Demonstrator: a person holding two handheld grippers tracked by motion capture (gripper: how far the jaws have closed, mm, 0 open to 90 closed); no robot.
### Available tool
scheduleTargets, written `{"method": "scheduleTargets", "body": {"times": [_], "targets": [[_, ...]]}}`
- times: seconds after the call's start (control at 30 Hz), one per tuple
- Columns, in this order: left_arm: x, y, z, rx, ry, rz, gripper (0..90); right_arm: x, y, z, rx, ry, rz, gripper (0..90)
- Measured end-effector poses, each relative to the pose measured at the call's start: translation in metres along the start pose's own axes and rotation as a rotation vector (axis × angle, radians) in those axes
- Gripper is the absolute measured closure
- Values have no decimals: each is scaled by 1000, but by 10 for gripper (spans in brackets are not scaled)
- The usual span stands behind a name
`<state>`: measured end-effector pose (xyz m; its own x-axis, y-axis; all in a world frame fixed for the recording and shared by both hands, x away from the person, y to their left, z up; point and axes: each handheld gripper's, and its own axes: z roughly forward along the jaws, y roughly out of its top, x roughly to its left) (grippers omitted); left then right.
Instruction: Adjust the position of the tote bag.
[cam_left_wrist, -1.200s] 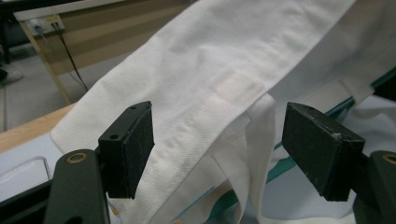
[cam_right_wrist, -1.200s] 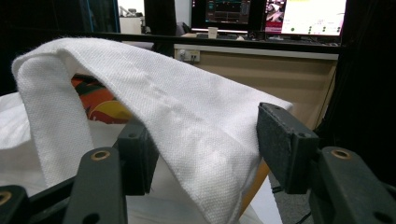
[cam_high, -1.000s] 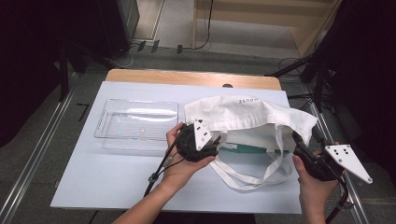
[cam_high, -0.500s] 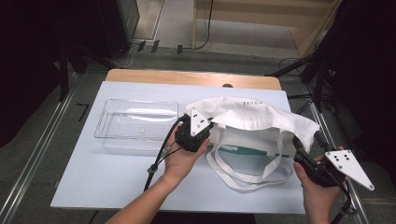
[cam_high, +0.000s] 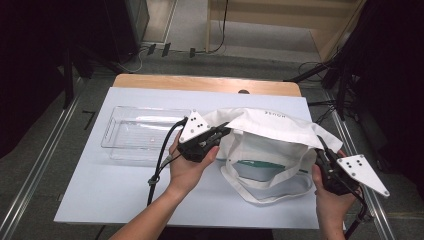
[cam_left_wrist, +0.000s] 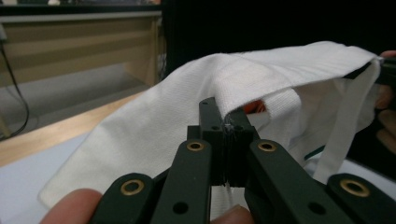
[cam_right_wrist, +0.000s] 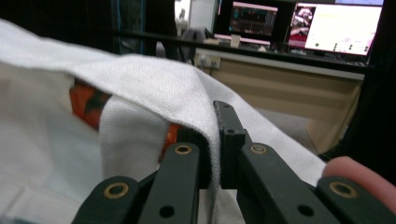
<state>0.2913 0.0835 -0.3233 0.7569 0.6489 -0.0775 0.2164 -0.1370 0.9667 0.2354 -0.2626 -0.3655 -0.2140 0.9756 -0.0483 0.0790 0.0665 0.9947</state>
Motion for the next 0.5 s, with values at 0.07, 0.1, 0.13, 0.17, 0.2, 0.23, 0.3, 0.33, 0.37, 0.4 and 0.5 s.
{"method": "scheduleTargets", "body": {"times": [0.07, 0.1, 0.13, 0.17, 0.2, 0.23, 0.3, 0.33, 0.37, 0.4, 0.5], "targets": [[-2, 9, -5, -24, -33, -15, 900, -2, 10, -5, -42, 4, 28, 888], [-3, 14, -7, -37, -59, -24, 900, -3, 15, -7, -66, 12, 37, 888], [-3, 21, -10, -43, -99, -35, 900, -4, 21, -10, -90, 19, 48, 888], [-4, 26, -14, -60, -122, -38, 900, -4, 27, -13, -110, 18, 52, 888], [-6, 32, -19, -75, -129, -30, 900, -5, 33, -16, -126, 20, 56, 888], [-9, 36, -23, -88, -139, -17, 900, -5, 44, -23, -164, 40, 65, 888], [-15, 42, -31, -114, -170, -8, 900, -4, 53, -30, -207, 42, 71, 887], [-18, 44, -34, -117, -168, -1, 900, -3, 56, -33, -214, 43, 78, 886], [-20, 43, -34, -111, -155, 7, 900, -3, 56, -33, -214, 43, 78, 886], [-21, 42, -31, -97, -137, 15, 900, -4, 58, -33, -208, 41, 78, 885], [-15, 32, -17, -34, -100, -2, 900, -8, 53, -22, -121, 31, 79, 884]]}}
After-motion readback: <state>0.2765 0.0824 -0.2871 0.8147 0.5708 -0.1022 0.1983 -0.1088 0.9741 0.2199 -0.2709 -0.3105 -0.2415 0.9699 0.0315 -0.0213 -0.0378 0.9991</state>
